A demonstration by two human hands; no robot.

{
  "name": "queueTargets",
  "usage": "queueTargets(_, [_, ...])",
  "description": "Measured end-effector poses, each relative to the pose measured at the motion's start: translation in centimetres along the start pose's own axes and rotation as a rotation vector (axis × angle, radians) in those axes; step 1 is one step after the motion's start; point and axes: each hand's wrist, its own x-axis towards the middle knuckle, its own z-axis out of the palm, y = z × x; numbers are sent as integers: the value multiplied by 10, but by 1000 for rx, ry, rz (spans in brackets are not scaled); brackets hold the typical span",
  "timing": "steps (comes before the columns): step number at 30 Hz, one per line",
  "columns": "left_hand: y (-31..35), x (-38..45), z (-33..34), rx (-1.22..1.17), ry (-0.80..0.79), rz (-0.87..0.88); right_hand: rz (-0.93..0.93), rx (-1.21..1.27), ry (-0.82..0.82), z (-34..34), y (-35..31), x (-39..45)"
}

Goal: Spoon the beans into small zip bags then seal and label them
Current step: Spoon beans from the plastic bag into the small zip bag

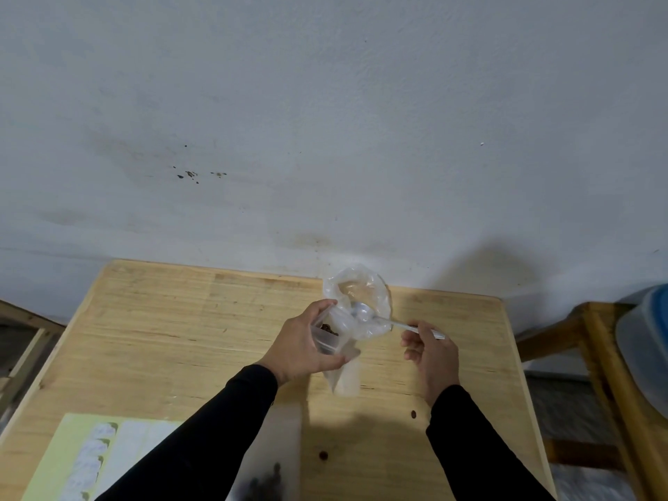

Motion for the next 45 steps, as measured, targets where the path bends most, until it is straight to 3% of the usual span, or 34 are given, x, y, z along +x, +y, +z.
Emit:
queueTargets(18, [3,-4,1,44,-15,-41,-95,33,65,-2,-24,-15])
queueTargets(35, [0,-7,0,30,-2,-30,-403,-209,-227,-1,-38,-42])
queueTargets(41, [-5,-11,-1,-19,38,-12,-252,43,-41,-13,-32,-41])
queueTargets(45, [-6,-16,-3,-31,77,1,-157,13,148,-23,-11,-41])
